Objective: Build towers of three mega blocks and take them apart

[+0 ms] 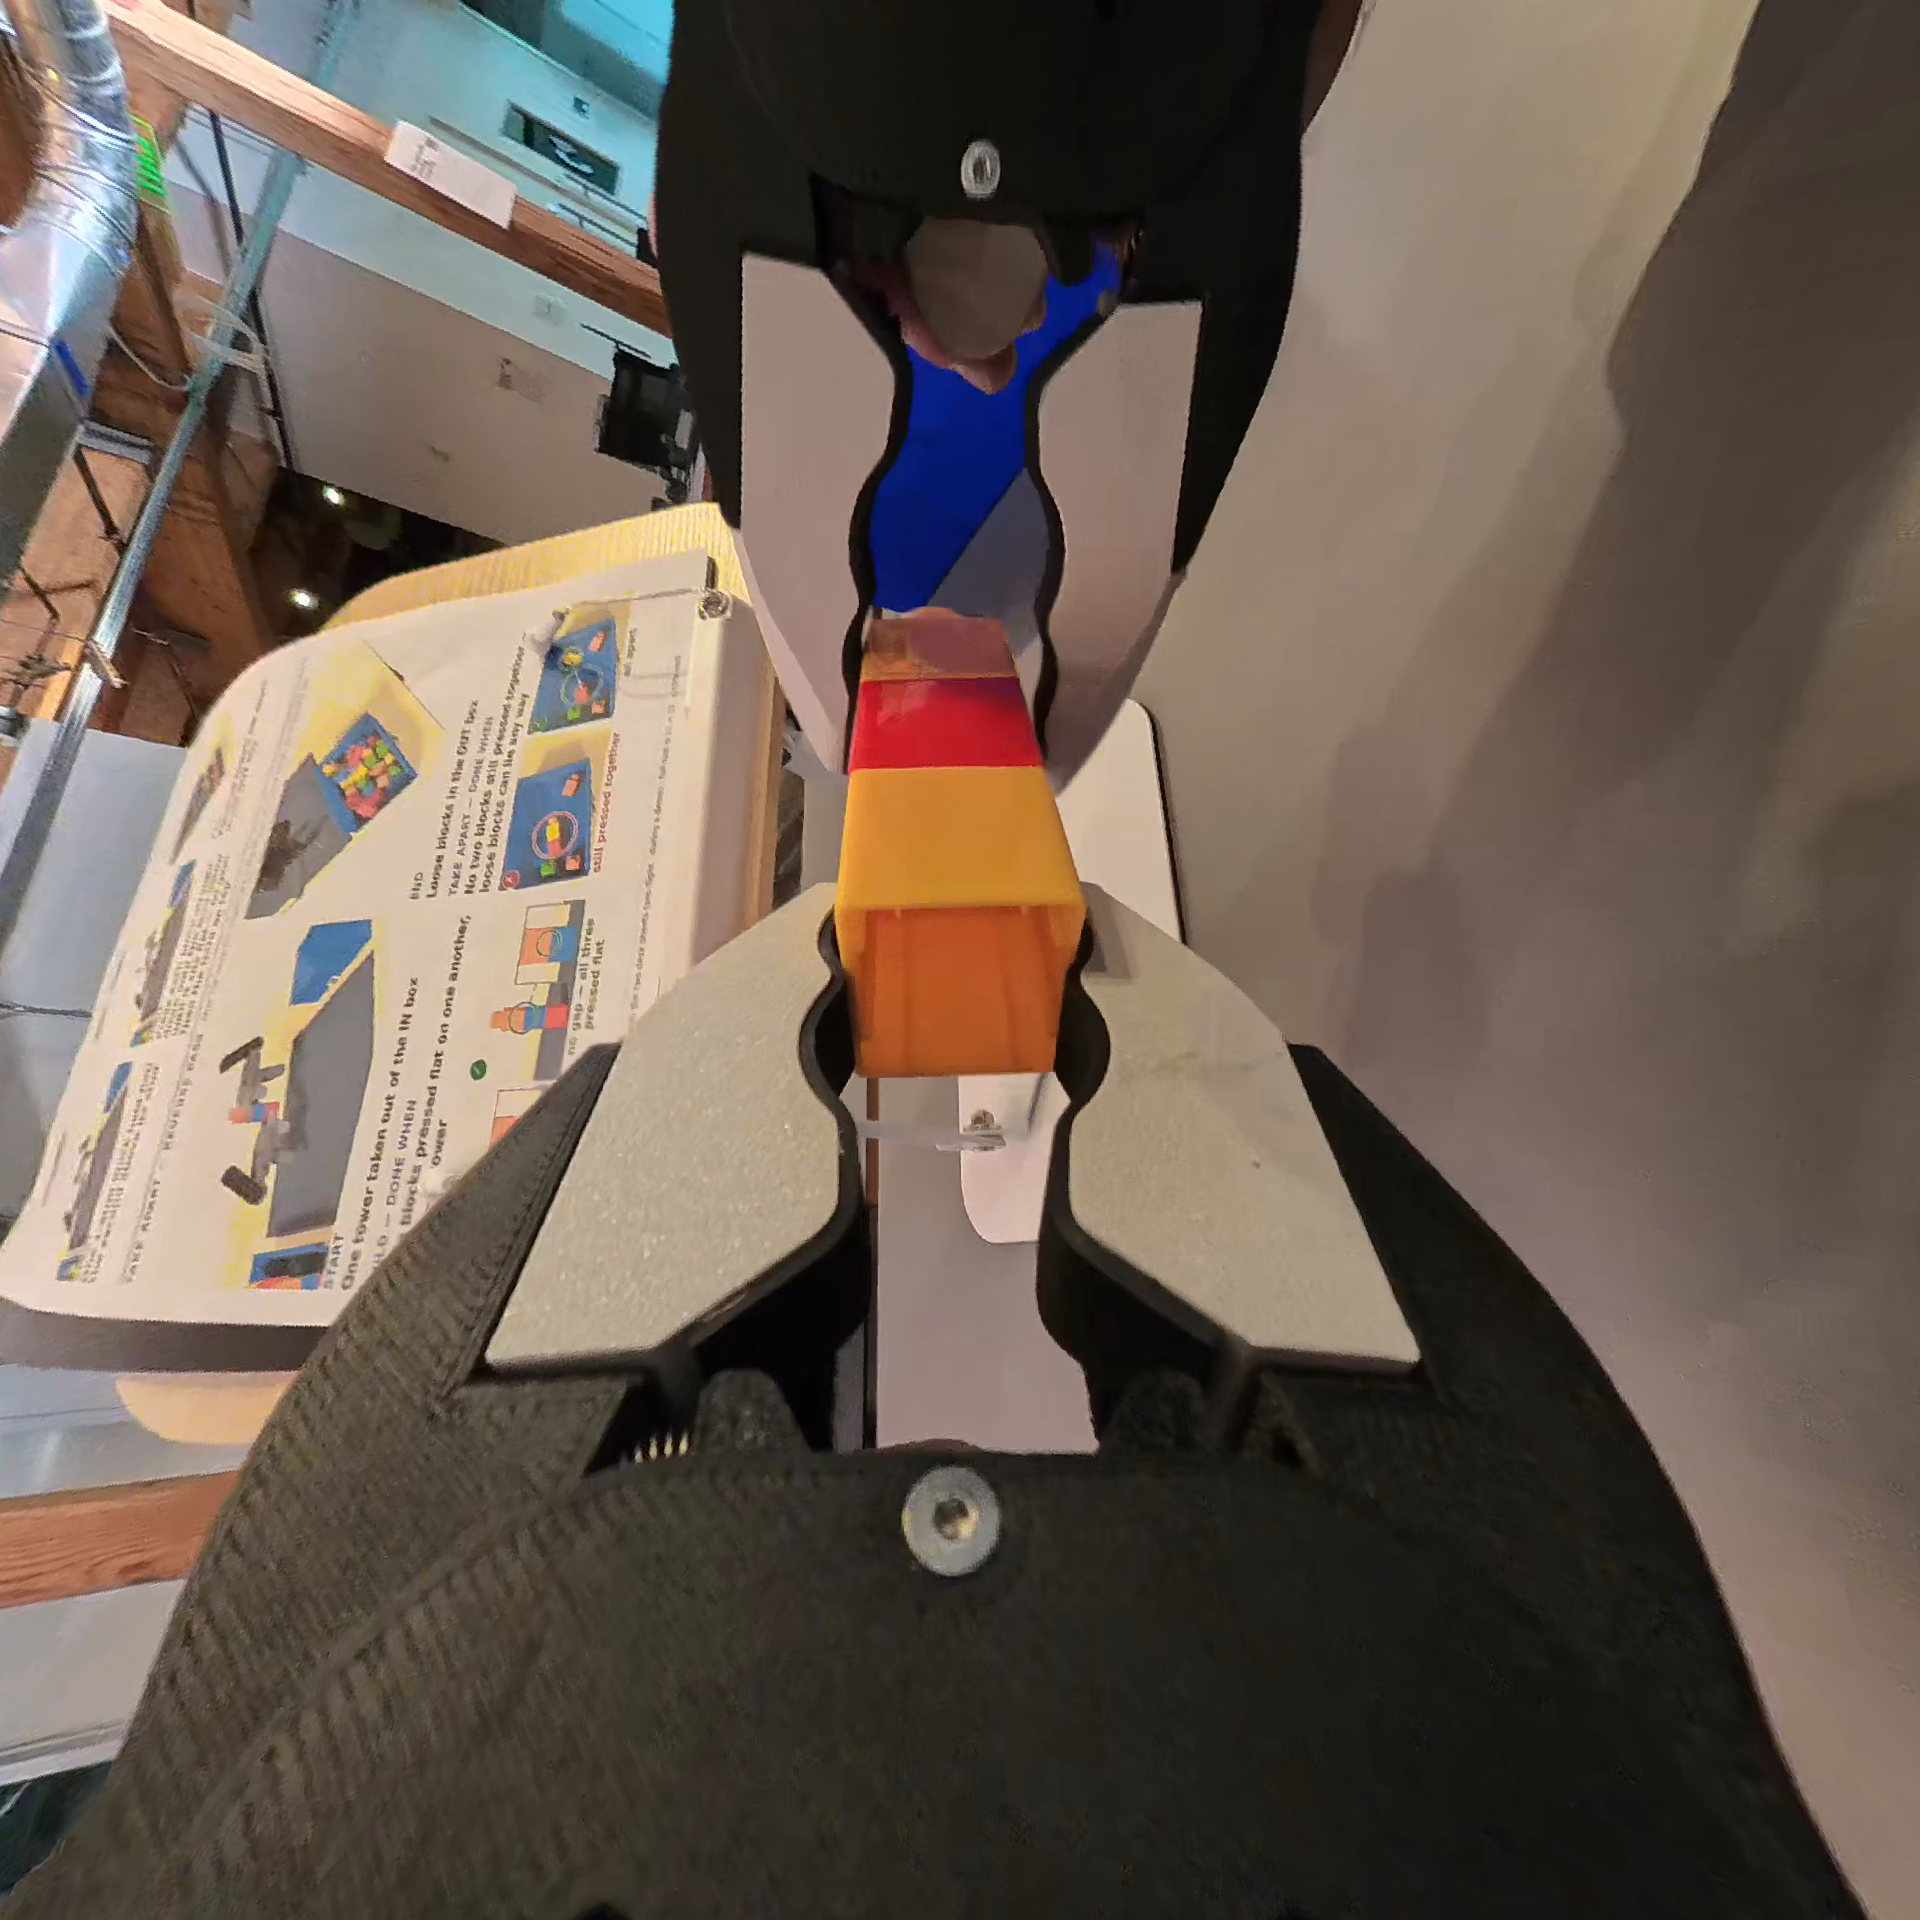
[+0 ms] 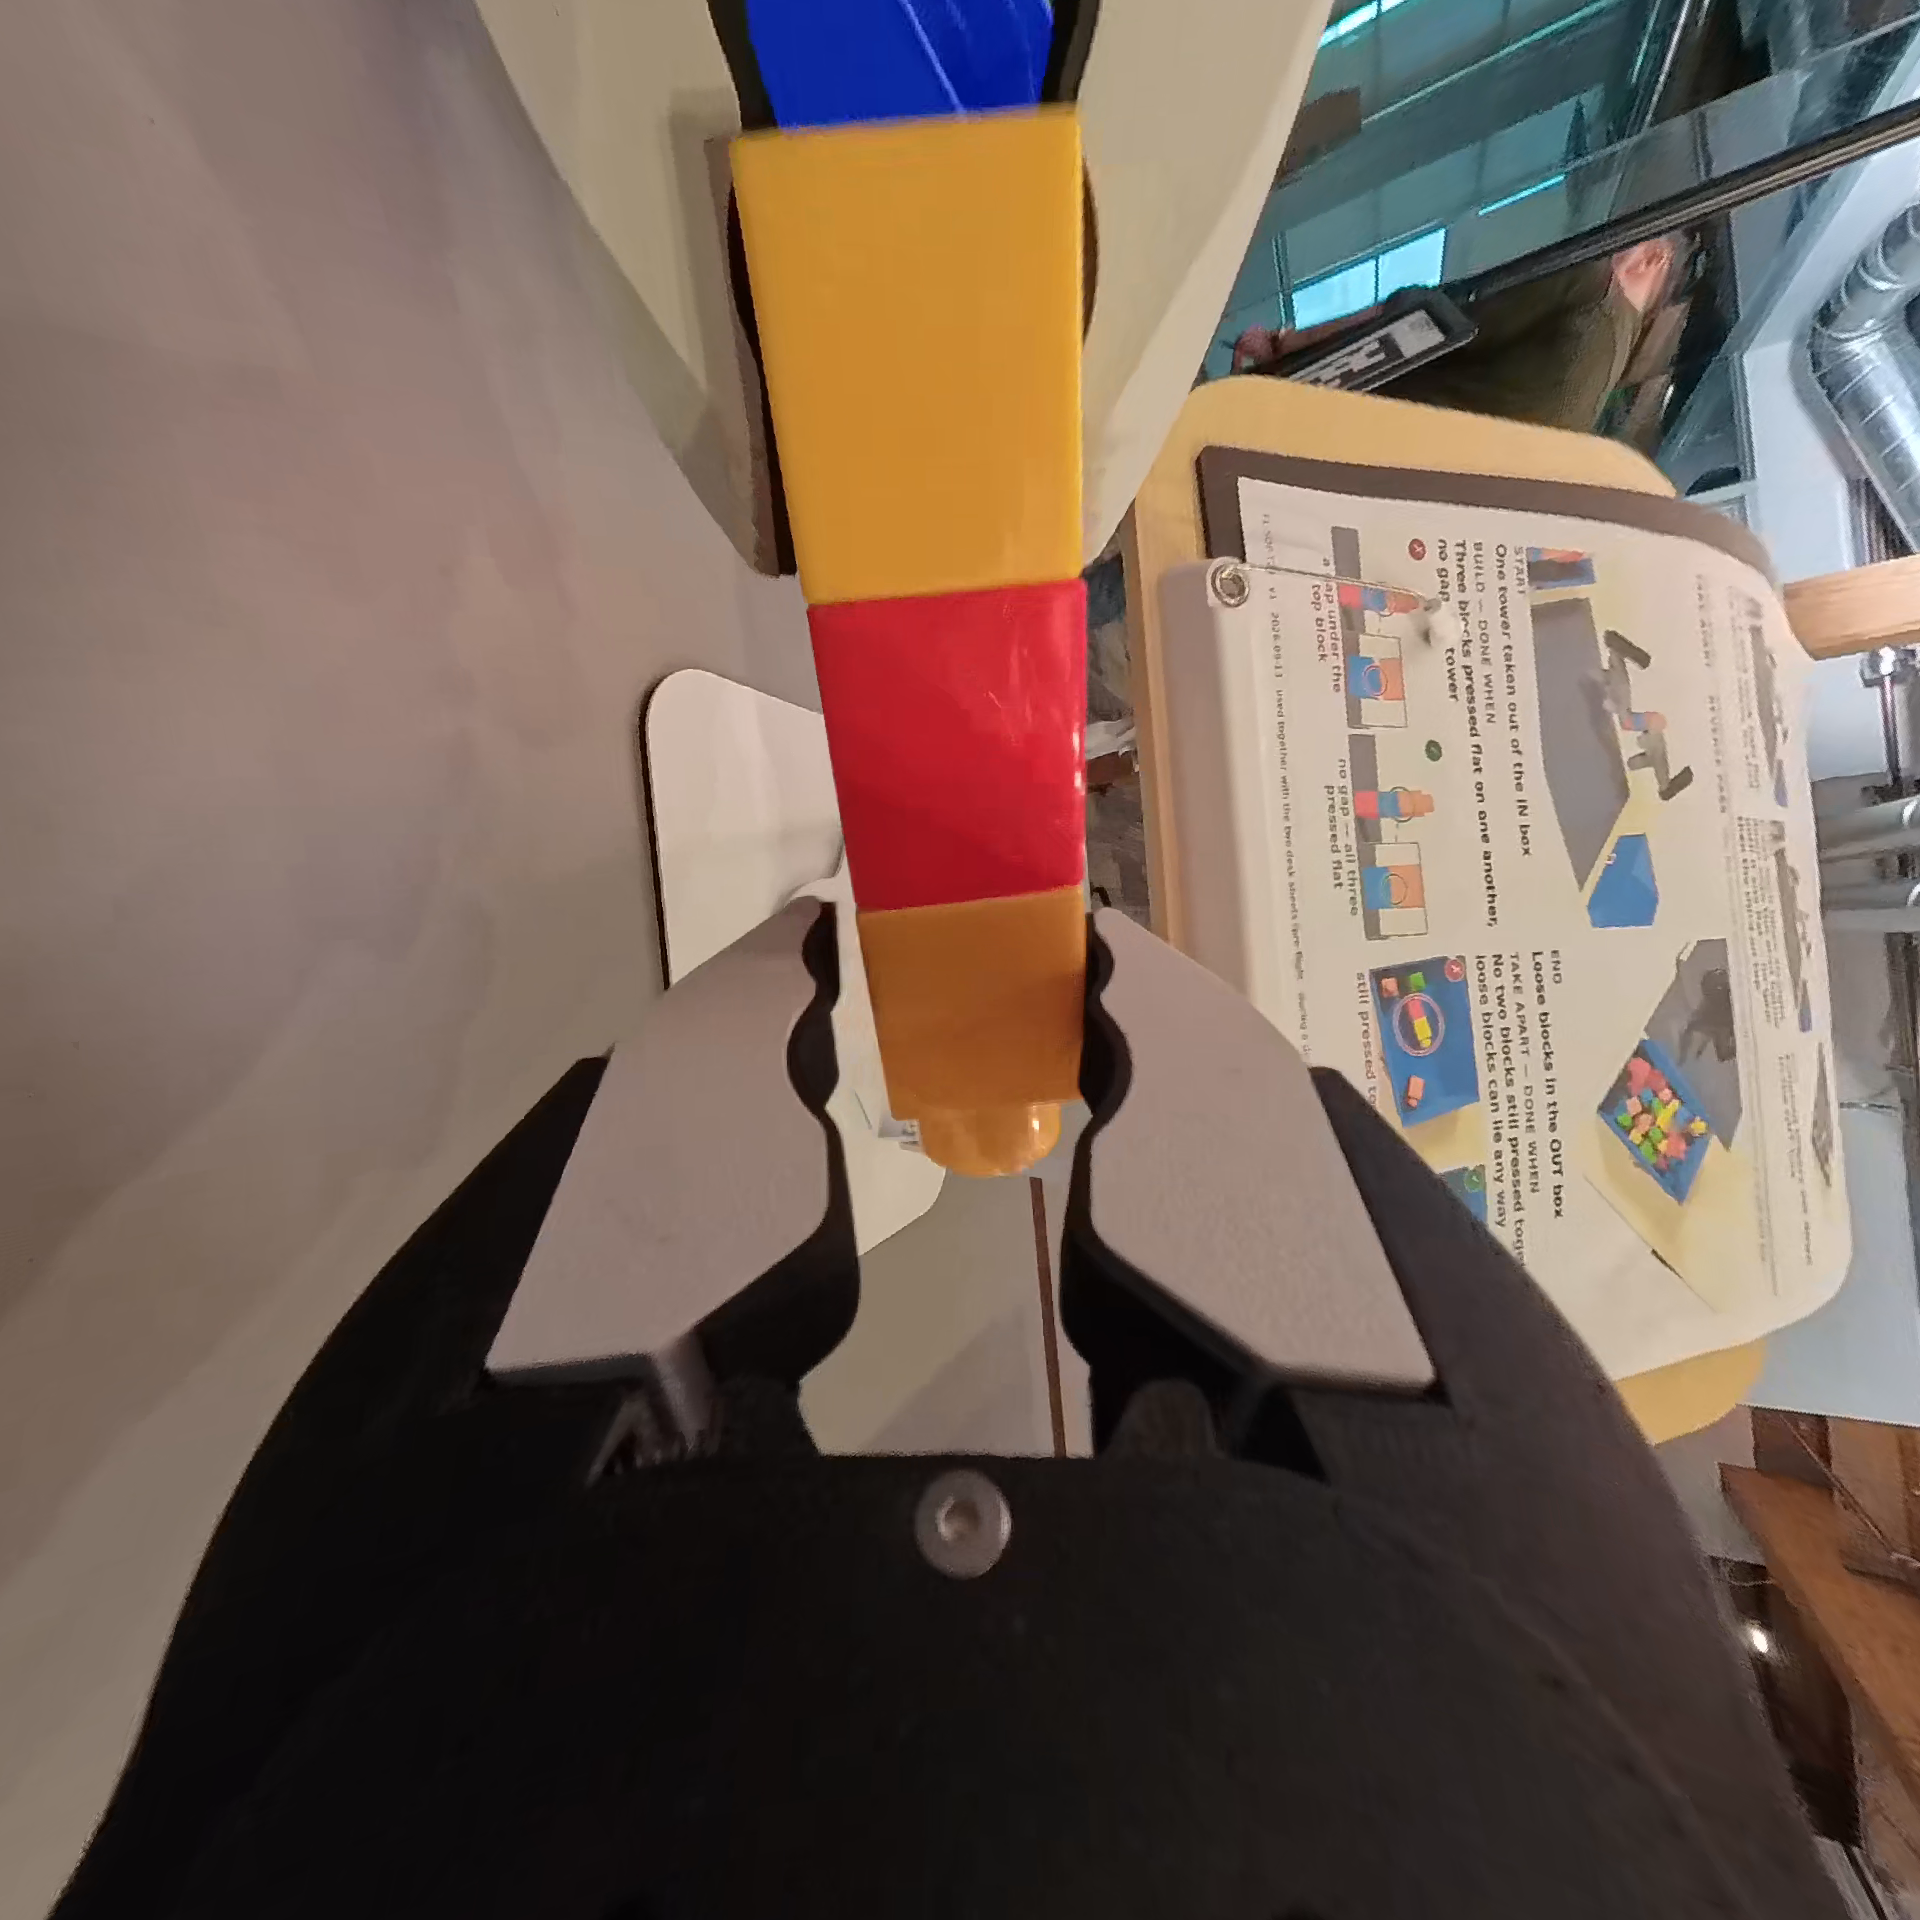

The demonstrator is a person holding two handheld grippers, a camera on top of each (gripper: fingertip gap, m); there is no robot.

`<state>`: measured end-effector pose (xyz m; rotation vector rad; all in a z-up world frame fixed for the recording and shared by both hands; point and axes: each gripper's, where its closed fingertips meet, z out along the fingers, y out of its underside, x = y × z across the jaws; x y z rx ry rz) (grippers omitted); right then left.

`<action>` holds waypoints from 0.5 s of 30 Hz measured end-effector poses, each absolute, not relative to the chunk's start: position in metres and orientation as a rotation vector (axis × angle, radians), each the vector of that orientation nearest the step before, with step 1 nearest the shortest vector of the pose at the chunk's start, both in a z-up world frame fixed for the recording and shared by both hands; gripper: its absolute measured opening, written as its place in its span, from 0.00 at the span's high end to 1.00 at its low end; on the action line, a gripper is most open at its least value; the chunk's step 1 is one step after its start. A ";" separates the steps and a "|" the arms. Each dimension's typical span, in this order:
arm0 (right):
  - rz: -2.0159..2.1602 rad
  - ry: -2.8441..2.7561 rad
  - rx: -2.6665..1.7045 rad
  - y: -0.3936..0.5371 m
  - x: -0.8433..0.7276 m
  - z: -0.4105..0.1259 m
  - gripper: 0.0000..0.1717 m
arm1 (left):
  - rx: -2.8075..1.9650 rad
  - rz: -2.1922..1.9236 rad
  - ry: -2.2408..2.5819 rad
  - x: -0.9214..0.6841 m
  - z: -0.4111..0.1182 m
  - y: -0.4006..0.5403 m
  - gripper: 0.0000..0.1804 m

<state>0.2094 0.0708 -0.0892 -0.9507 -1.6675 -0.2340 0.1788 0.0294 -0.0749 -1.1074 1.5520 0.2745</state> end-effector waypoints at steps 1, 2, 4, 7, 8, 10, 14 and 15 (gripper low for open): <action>-0.235 -1.670 -0.958 0.072 0.210 -0.090 0.72 | -1.109 0.267 1.555 0.179 -0.074 0.028 0.80; -0.222 -1.675 -0.940 0.070 0.210 -0.090 0.74 | -1.110 0.259 1.559 0.180 -0.074 0.027 0.80; -0.222 -1.673 -0.928 0.067 0.211 -0.086 0.79 | -1.098 0.249 1.556 0.181 -0.074 0.025 0.80; -0.239 -1.688 -0.917 0.066 0.212 -0.087 0.79 | -1.084 0.241 1.565 0.183 -0.074 0.023 0.80; -0.237 -1.694 -0.916 0.065 0.213 -0.088 0.79 | -1.082 0.242 1.570 0.183 -0.075 0.023 0.80; -0.242 -1.703 -0.917 0.064 0.214 -0.088 0.79 | -1.067 0.258 1.576 0.184 -0.076 0.022 0.80; -0.241 -1.719 -0.928 0.064 0.216 -0.090 0.80 | -1.063 0.249 1.578 0.186 -0.077 0.022 0.80; -0.246 -1.711 -0.921 0.063 0.216 -0.089 0.80 | -1.058 0.243 1.573 0.186 -0.076 0.021 0.80</action>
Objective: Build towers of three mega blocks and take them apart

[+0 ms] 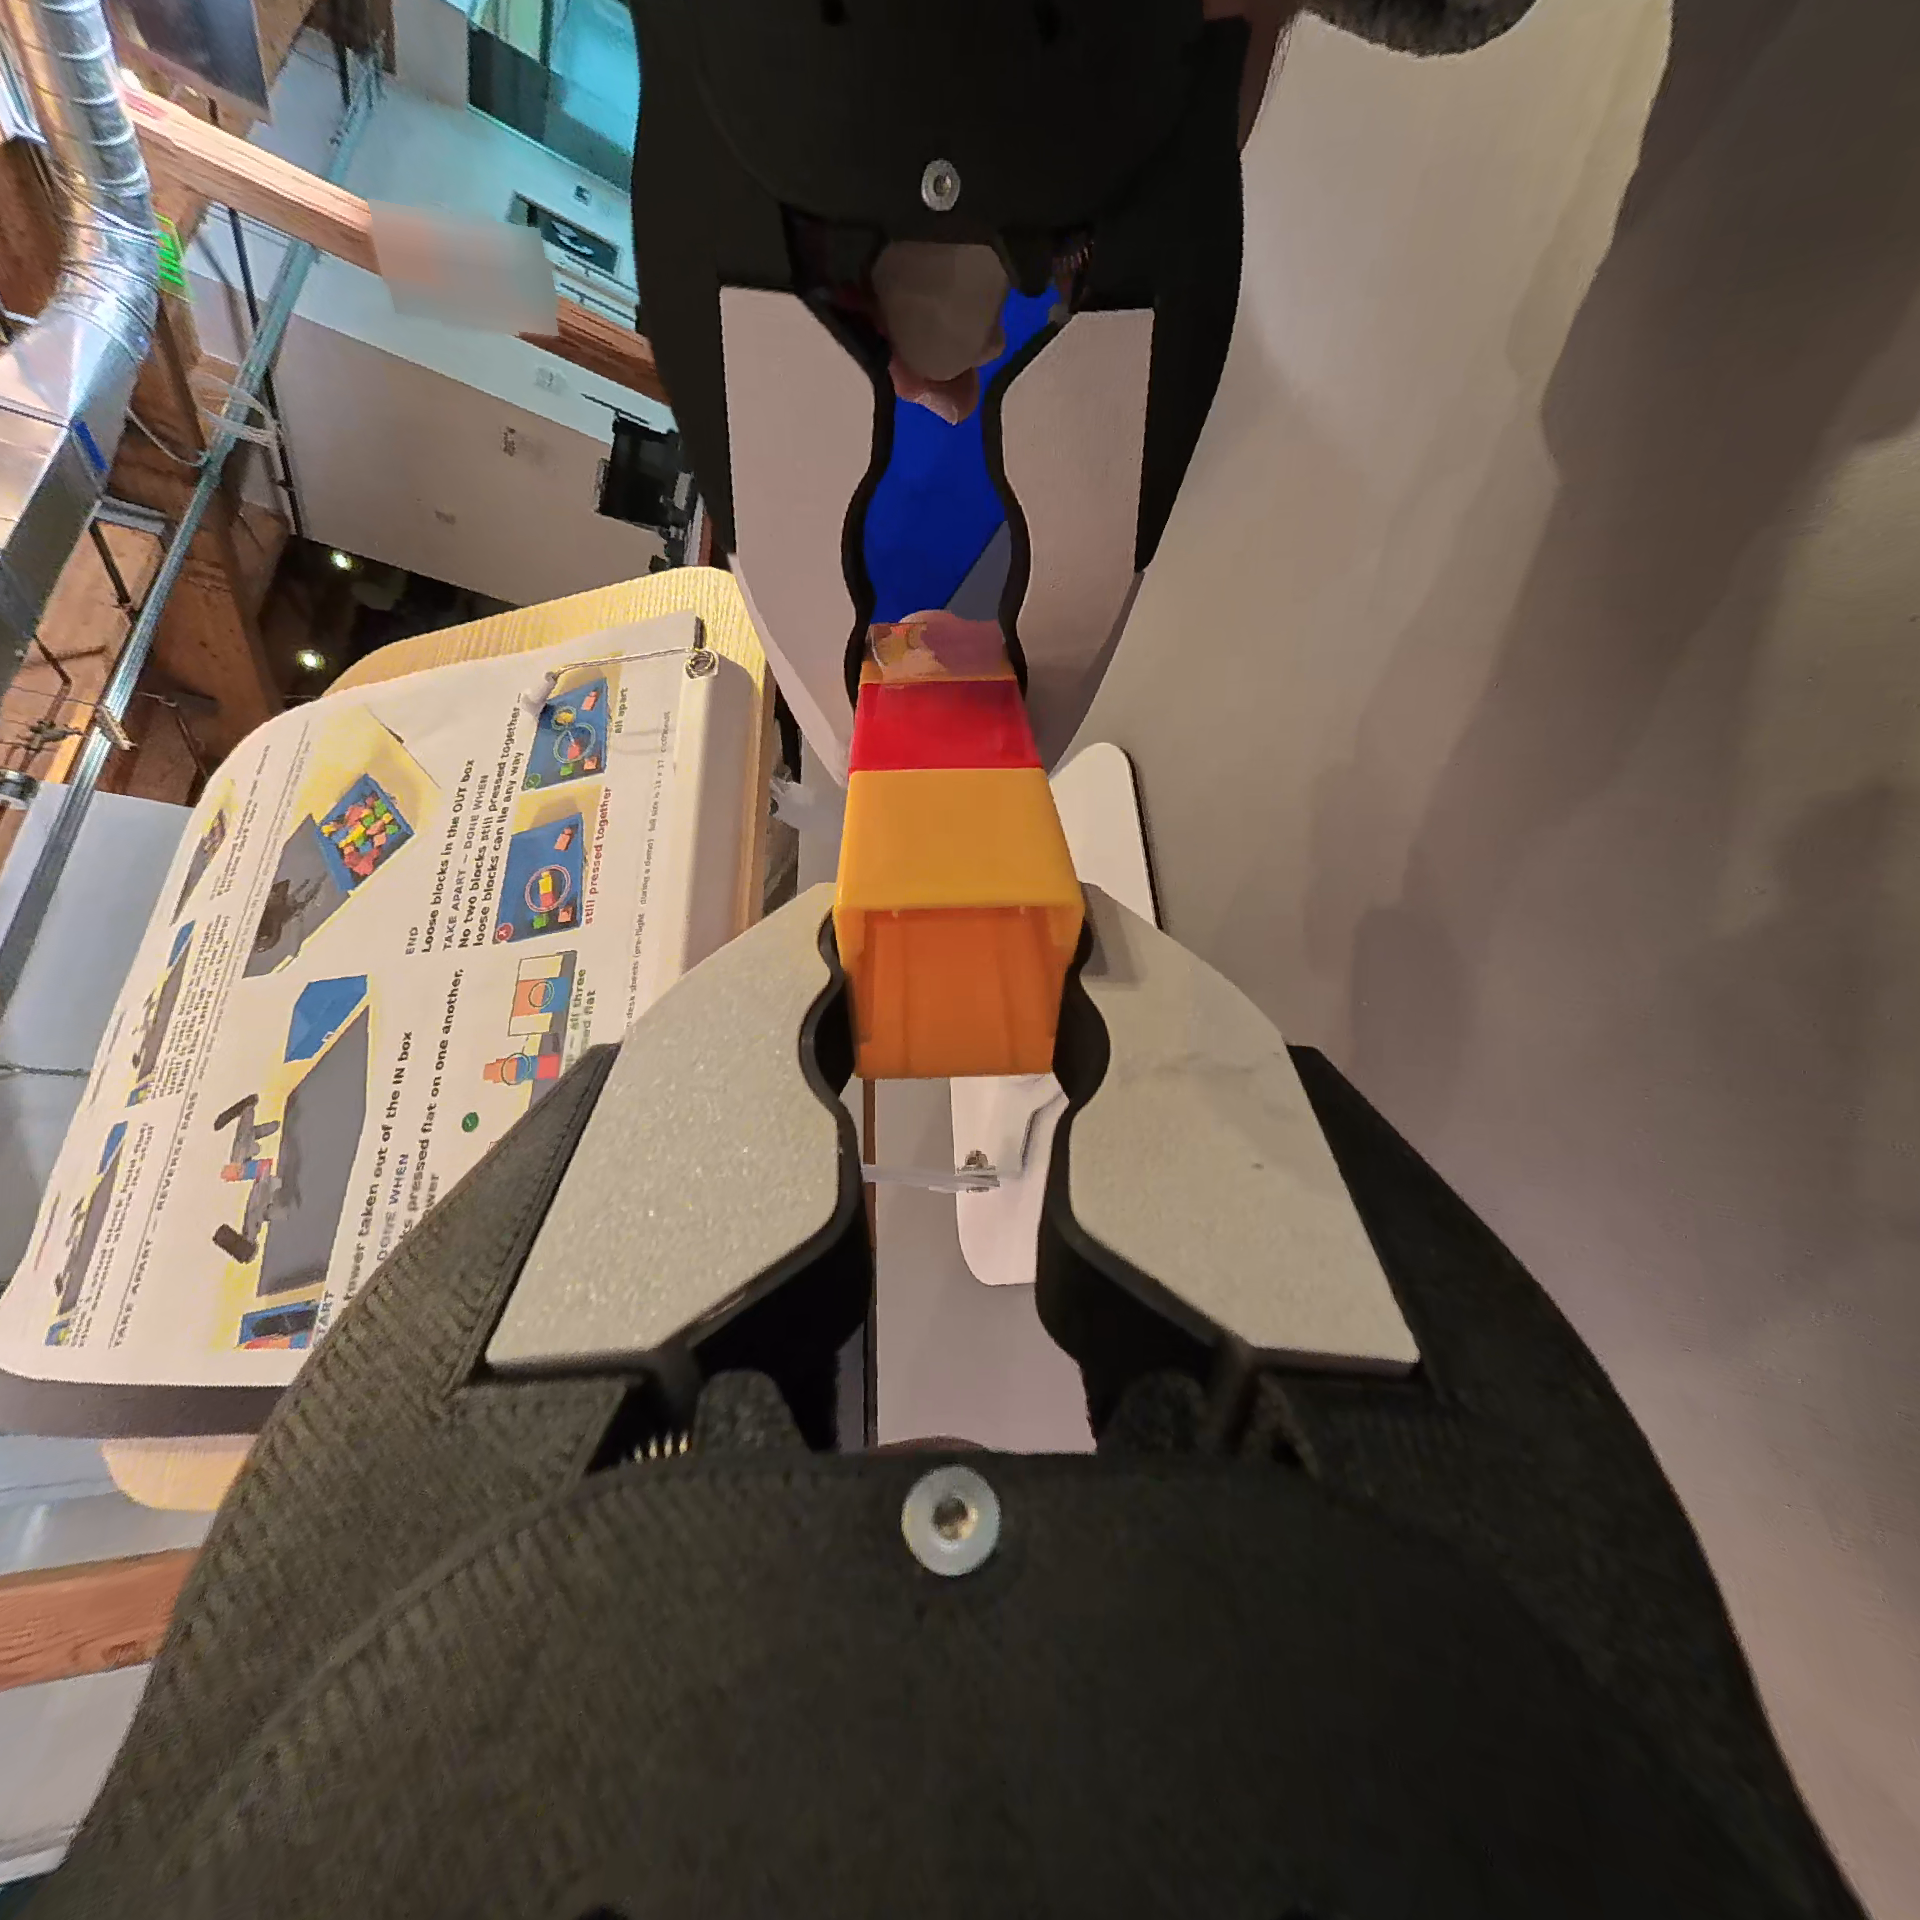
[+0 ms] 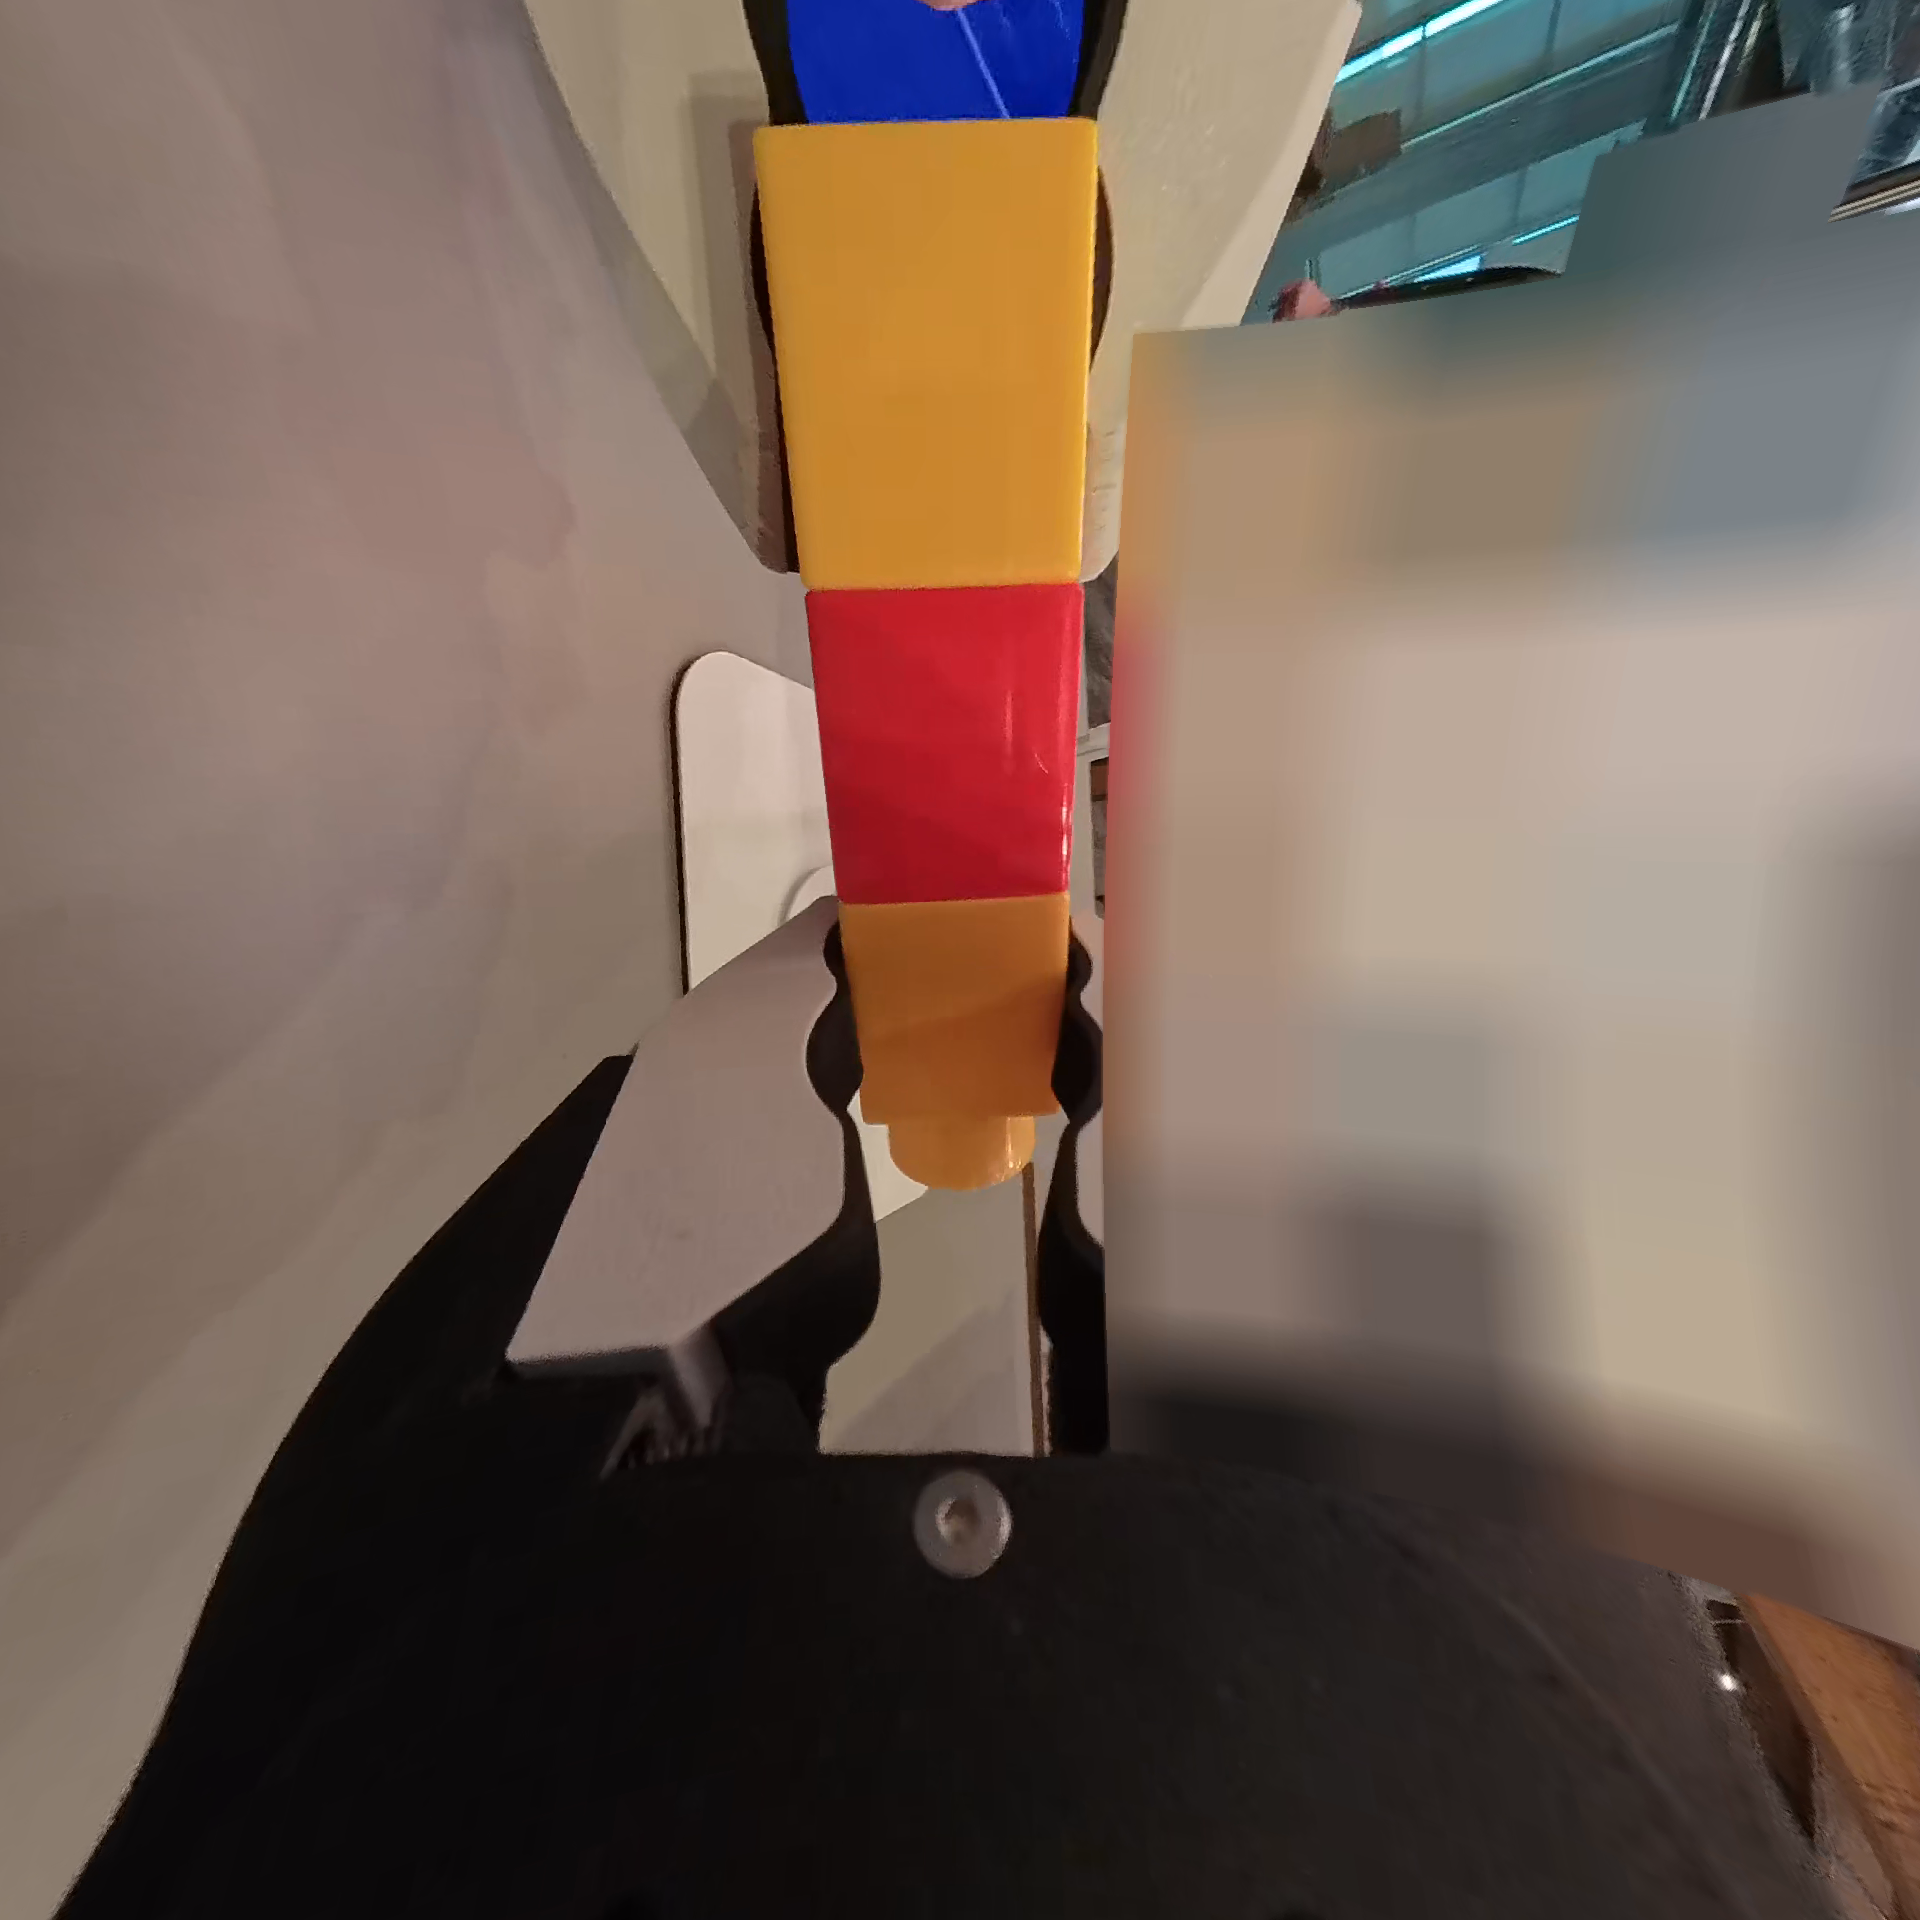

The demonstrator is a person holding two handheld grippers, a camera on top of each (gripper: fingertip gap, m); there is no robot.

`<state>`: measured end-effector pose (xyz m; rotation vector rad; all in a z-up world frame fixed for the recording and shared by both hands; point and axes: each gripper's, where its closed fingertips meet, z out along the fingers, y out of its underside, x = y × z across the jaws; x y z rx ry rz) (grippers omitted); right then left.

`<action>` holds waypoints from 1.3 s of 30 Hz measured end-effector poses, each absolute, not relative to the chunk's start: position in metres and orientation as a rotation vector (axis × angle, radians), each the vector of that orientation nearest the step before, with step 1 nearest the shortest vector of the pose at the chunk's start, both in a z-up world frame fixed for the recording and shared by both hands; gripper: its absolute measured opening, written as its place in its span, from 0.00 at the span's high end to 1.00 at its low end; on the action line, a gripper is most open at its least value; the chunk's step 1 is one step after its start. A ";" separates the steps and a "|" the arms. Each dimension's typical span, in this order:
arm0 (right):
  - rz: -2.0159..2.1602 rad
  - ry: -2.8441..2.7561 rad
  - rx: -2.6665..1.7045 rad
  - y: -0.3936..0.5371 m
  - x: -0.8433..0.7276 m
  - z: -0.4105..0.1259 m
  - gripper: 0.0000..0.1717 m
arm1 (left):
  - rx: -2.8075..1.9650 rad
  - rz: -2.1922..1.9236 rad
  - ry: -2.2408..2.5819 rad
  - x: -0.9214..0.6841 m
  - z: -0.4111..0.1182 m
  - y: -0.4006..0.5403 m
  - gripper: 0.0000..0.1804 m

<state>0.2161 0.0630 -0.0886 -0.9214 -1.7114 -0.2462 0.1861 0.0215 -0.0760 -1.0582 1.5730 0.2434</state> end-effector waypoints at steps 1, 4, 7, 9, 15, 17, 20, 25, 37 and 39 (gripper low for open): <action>-0.252 -1.713 -0.919 0.062 0.216 -0.088 0.80 | -1.056 0.238 1.573 0.186 -0.076 0.021 0.80; -0.272 -1.724 -0.936 0.064 0.217 -0.090 0.80 | -1.058 0.254 1.573 0.187 -0.077 0.022 0.80; -0.297 -1.728 -0.928 0.065 0.217 -0.091 0.80 | -1.066 0.231 1.566 0.188 -0.078 0.022 0.81; -0.286 -1.712 -0.923 0.064 0.217 -0.088 0.80 | -1.064 0.208 1.552 0.189 -0.075 0.021 0.81; -0.318 -1.720 -0.923 0.065 0.218 -0.090 0.80 | -1.064 0.190 1.549 0.189 -0.077 0.022 0.81; -0.296 -1.716 -0.919 0.064 0.217 -0.087 0.80 | -1.067 0.162 1.539 0.188 -0.074 0.022 0.80; -0.205 -1.714 -0.948 0.060 0.214 -0.081 0.79 | -1.091 0.063 1.502 0.184 -0.067 0.021 0.80; 0.053 -1.591 -1.055 0.061 0.223 -0.052 0.68 | -1.100 -0.250 1.344 0.182 -0.045 0.016 0.80; 0.916 -1.463 -0.944 0.002 0.224 -0.010 0.76 | -1.028 -0.863 1.198 0.197 -0.024 -0.010 0.80; 0.927 -1.463 -0.932 -0.003 0.226 -0.008 0.77 | -1.022 -0.904 1.200 0.199 -0.025 -0.012 0.80</action>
